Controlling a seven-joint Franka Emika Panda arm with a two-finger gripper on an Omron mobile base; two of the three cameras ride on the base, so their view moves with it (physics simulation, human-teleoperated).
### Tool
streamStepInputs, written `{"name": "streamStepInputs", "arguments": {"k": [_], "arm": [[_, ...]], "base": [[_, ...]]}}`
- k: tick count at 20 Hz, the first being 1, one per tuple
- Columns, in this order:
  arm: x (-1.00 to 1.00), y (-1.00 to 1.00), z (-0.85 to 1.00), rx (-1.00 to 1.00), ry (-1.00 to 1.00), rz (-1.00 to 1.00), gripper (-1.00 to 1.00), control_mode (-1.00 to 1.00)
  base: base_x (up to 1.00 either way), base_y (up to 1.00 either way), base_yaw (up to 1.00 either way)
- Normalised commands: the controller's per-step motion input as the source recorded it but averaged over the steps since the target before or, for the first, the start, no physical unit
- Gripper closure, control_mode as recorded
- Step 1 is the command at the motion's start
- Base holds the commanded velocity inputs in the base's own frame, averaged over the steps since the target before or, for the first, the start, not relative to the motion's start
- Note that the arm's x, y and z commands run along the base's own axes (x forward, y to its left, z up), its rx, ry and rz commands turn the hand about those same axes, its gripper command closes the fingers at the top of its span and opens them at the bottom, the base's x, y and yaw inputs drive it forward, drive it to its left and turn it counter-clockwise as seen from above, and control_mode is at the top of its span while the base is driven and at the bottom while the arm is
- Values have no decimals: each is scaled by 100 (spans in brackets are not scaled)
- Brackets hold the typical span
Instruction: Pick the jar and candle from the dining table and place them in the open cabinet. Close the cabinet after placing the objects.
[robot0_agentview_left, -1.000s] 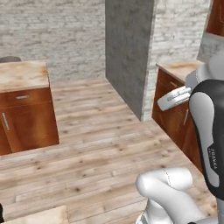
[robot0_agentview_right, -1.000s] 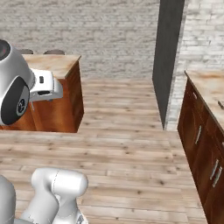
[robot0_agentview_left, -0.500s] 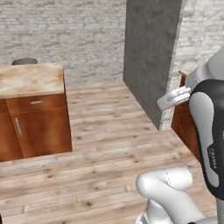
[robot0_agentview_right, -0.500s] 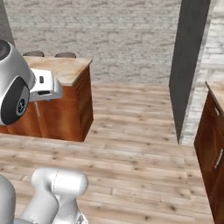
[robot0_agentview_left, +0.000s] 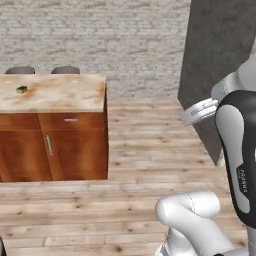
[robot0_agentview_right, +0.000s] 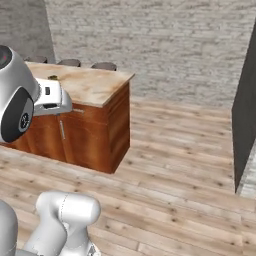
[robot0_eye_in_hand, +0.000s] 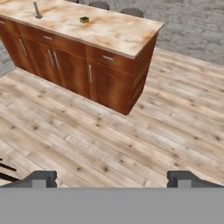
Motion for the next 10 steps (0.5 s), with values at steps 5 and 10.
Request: {"name": "streamStepInputs", "arguments": {"k": [5,10], "arm": [[0,0,0,0,0,0,-100,100],[0,0,0,0,0,0,-100,100]], "base": [[65,-9,38],[64,-6,40]]}}
